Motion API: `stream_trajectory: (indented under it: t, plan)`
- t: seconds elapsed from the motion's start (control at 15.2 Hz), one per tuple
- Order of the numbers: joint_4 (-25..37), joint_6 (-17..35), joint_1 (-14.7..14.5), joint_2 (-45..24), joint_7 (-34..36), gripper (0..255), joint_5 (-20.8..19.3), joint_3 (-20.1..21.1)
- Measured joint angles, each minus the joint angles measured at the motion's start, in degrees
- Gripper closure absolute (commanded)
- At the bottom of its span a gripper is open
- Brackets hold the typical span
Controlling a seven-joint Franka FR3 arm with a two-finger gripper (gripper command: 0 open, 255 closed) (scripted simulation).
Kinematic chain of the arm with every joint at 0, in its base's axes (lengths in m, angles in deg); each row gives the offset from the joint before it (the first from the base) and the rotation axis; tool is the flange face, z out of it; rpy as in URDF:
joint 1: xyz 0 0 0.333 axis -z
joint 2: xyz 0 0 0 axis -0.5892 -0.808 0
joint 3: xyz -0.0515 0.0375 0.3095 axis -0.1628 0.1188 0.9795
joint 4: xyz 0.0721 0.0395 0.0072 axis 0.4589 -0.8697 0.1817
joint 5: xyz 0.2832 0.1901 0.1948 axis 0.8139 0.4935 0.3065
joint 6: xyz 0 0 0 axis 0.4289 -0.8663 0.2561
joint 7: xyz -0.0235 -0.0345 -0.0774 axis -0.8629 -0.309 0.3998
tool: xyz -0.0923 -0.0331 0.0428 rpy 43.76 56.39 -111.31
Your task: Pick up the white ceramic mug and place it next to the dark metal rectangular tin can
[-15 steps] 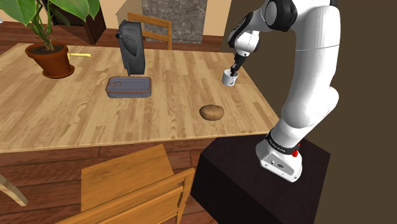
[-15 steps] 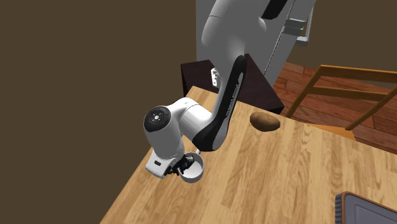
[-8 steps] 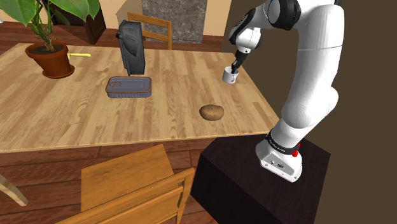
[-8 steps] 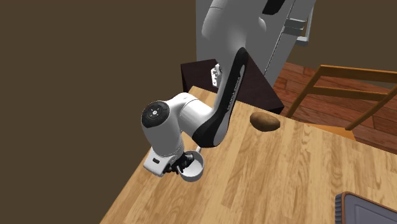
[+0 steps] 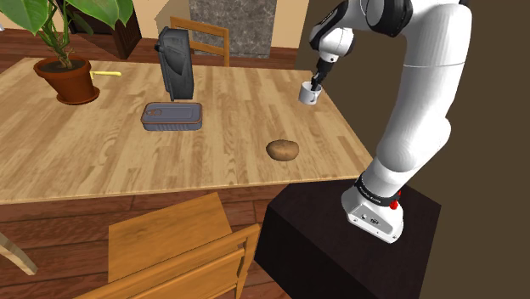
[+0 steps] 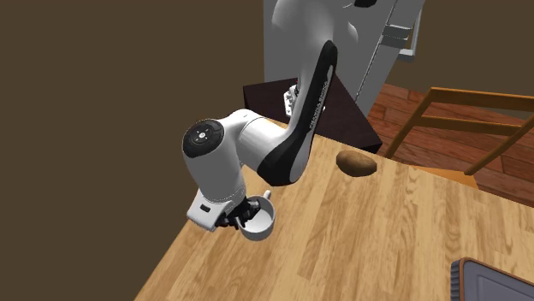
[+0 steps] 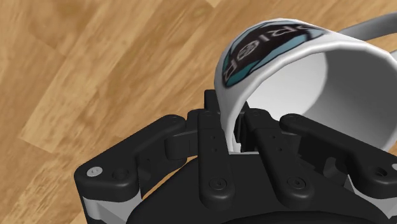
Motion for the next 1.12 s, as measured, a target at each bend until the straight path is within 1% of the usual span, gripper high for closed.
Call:
stream_trajectory:
  t: [0.46,1.06,1.12]
  plan:
    - [0.86,-3.86,-1.15,3.68,2.28,255,-3.04,-1.49]
    - [3.51,-9.20,-1.99,7.09,4.72,255,-6.10,-2.69]
    - [2.82,-9.12,-2.70,7.98,5.66,255,-6.68,-2.66]
